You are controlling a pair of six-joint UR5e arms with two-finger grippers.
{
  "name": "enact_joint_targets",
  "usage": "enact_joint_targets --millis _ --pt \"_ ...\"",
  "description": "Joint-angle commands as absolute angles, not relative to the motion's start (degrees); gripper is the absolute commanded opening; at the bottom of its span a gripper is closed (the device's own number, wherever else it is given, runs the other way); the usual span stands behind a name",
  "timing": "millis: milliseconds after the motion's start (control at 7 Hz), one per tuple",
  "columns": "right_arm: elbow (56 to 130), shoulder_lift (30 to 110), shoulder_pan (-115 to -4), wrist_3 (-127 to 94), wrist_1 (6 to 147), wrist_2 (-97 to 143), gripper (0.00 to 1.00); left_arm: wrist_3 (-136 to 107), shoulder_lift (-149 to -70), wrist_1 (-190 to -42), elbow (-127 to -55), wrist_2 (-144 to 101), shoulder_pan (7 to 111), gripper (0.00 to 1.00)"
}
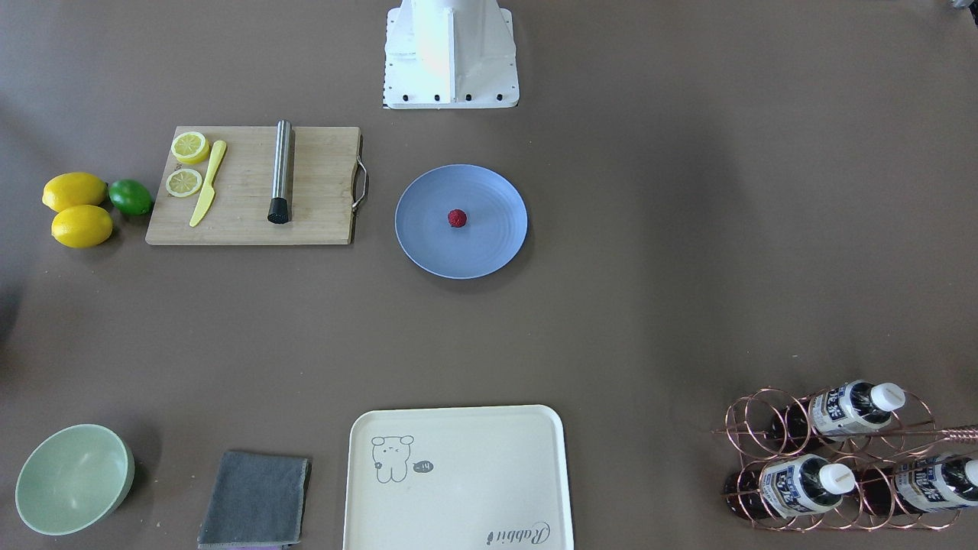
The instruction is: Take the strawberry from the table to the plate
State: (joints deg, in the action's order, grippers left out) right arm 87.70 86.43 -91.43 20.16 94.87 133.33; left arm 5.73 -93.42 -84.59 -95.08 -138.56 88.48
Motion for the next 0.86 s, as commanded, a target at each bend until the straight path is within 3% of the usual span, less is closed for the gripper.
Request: enact_joint_targets --millis 0,714 --pt "87.63 86.49 -91.58 20.21 94.83 133.33 1.0 5.63 -93.34 -85.17 -95.53 -138.43 88.59 0.97" --pt "87.45 86.48 -91.58 20.04 94.83 133.33 1.0 5.63 -92.55 -85.61 -95.45 -138.43 88.51 0.97"
